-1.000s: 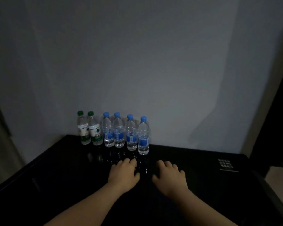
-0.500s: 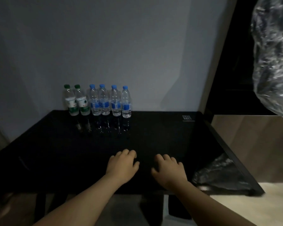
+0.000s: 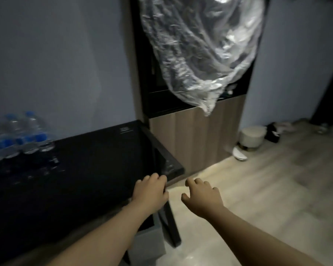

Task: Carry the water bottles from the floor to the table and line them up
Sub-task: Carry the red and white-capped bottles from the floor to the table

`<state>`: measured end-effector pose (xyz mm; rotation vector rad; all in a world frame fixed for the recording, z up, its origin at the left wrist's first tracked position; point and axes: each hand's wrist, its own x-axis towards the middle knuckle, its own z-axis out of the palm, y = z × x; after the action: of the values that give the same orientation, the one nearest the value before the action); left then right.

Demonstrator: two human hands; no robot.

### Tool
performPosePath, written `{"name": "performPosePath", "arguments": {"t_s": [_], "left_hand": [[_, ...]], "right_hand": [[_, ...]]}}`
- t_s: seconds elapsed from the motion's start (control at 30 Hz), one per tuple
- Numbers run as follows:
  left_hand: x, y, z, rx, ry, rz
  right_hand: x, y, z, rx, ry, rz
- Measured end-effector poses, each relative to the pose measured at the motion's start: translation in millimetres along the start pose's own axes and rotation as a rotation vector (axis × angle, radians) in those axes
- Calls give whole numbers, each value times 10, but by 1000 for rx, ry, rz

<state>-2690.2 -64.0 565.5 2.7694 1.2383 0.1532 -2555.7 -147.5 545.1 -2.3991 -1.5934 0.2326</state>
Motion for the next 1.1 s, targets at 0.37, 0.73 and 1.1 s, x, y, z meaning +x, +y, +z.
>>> {"name": "performPosePath", "arguments": {"t_s": [0.37,0.73,1.1], "left_hand": [[797,3104,678,-21,-87,347],[1832,4669,1106,-25,-171,581],[3958,5631,1247,-70,-166,664]], "right_hand": [[-869,2875,-861,-49,15,419],[-688,4457,-1225,29,45,629],[941,5840,-1809,65,63,747]]}}
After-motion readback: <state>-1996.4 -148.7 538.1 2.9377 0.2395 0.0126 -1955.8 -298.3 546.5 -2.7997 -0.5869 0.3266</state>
